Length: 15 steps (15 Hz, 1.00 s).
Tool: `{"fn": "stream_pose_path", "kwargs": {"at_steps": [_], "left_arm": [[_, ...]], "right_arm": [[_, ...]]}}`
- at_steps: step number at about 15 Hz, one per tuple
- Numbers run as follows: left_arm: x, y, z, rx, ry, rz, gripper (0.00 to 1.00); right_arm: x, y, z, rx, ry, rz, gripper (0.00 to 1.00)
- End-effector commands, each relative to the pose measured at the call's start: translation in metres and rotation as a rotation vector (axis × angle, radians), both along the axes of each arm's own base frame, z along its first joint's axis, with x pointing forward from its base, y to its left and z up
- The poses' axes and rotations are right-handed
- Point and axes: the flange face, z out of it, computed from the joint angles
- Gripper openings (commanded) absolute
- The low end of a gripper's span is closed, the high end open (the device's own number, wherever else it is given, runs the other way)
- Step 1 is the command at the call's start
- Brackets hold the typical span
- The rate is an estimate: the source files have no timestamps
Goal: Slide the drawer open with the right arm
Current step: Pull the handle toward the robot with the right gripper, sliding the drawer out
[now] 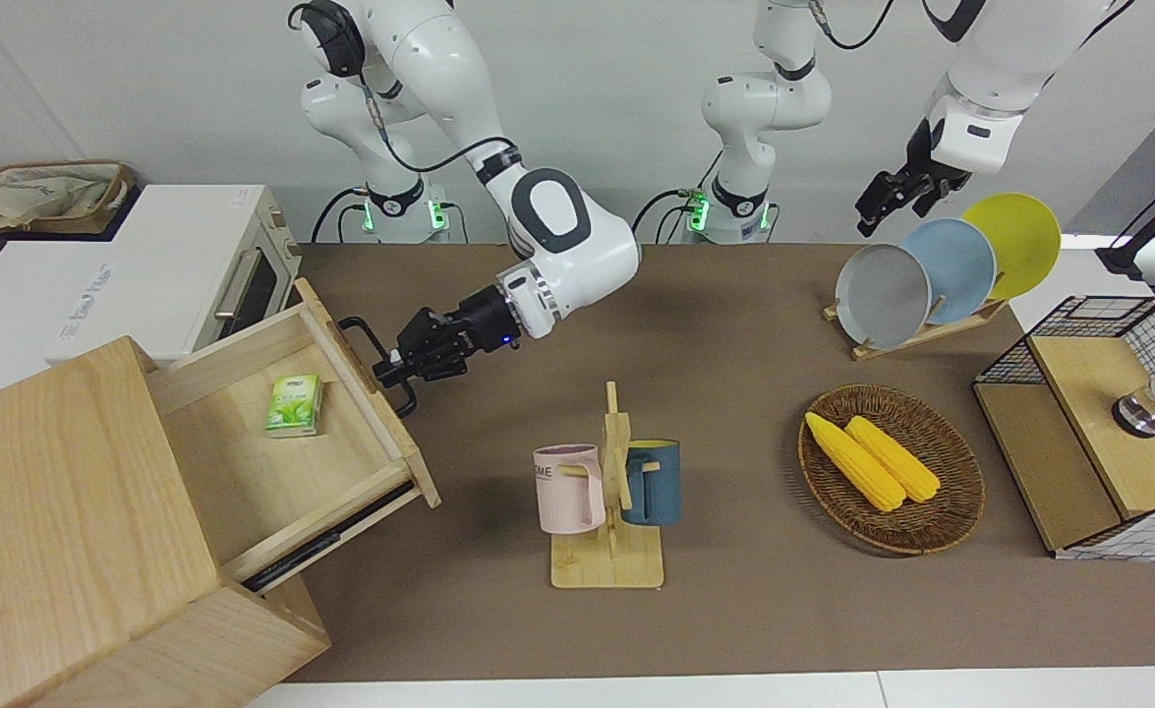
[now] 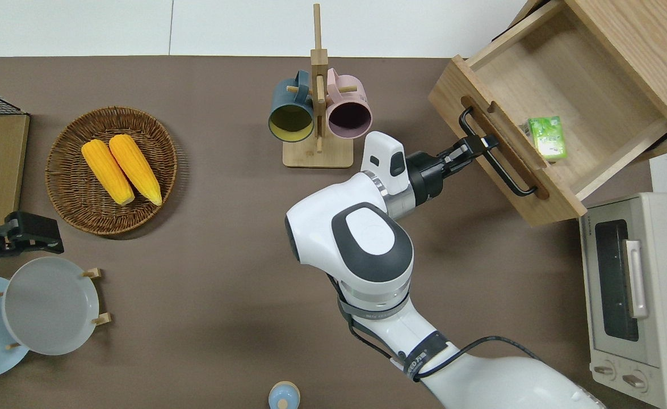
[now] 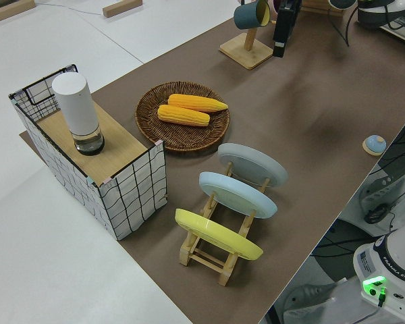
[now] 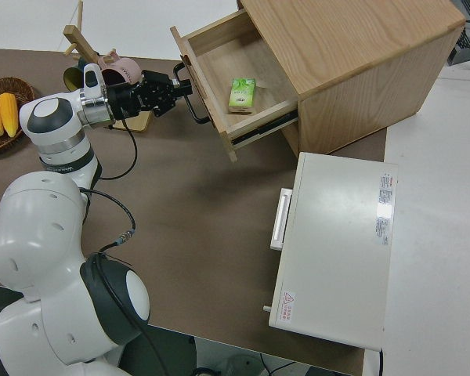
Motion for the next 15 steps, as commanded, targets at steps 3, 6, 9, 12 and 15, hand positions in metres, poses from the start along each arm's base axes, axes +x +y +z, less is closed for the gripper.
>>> {"fn": "stream_pose_path", "kwargs": {"at_steps": [3,6,9,12,15], "left_arm": [[-0.003,0.0,0.004,-0.005,-0.007,-0.009,0.99],[-0.003,0.0,0.004,-0.005,-0.007,-0.009,0.99],[-0.003,0.0,0.004,-0.005,-0.007,-0.009,0.99],[-0.003,0.0,0.004,-0.005,-0.007,-0.009,0.99],[-0.003,0.0,0.004,-0.005,-0.007,-0.009,0.99]], "right_arm": [[-0.034,0.04,0.027,-0.016,0.043,-0.029,0.0],[-0.041,0.049,0.028,0.001,0.056,-0.031,0.018],[-0.044,0.053,0.033,0.003,0.051,-0.041,0.06],[-0.047,0.056,0.032,0.008,0.056,-0.045,0.225],[-0.043,0.051,0.032,0.001,0.044,-0.049,0.78]]}}
